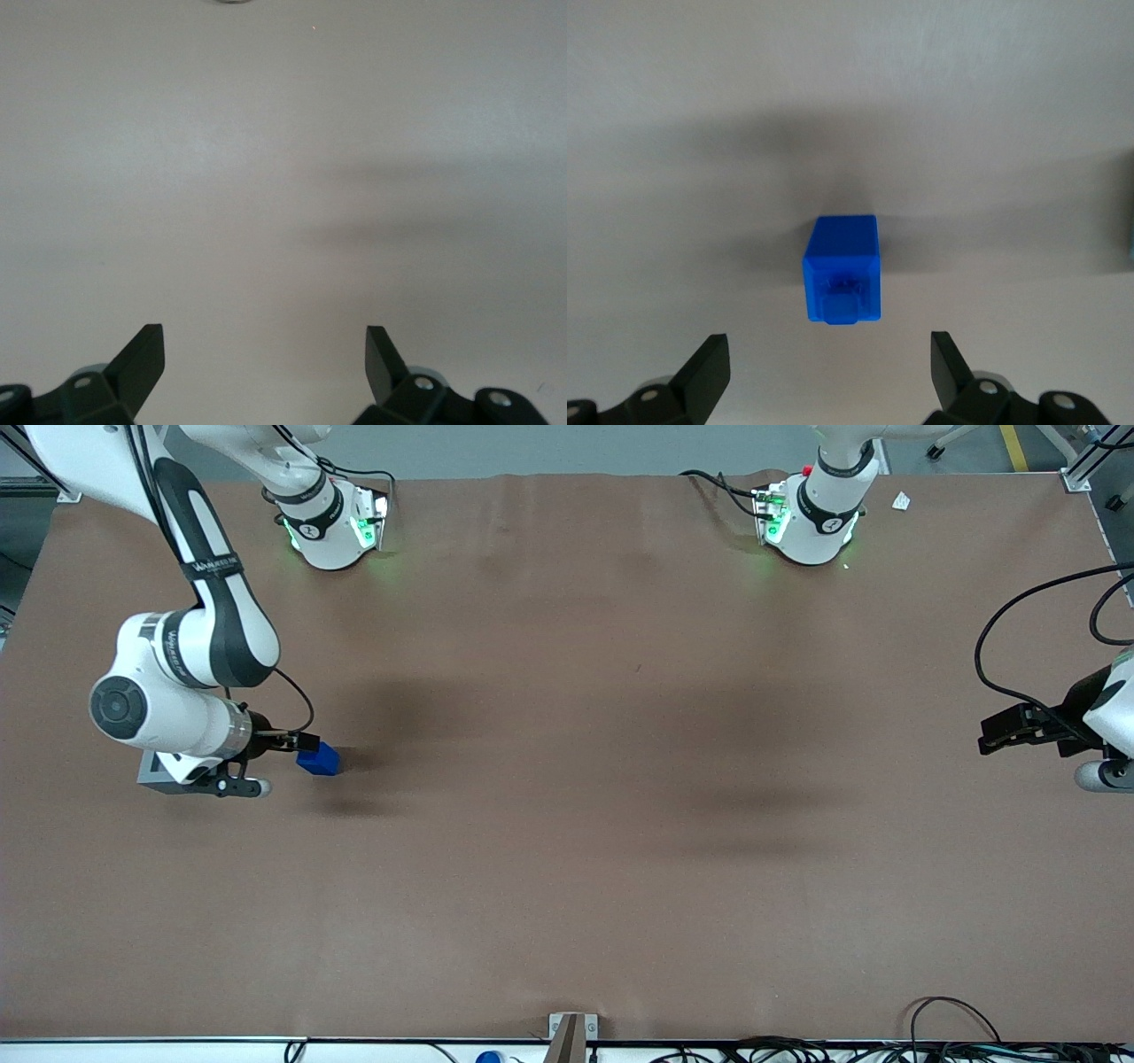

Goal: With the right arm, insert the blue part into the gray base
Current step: 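Lower the right gripper over the blue block and close on it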

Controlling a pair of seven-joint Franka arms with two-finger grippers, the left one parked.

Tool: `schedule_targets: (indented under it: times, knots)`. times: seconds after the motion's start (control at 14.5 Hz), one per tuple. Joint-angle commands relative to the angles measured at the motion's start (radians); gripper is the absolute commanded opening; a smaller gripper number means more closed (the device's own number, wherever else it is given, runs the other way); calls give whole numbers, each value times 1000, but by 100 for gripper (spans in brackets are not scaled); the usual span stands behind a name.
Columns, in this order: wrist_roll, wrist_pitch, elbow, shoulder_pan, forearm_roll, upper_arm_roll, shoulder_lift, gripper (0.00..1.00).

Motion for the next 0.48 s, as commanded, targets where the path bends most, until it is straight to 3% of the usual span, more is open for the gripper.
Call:
schedule_targets:
  times: [0.0,0.21,0.41]
  knots:
    - [10,44,-27,13,11,-3,22,100]
    - [8,162,-82,23,11,-5,23,100]
    - [8,182,-88,20,11,-5,26,100]
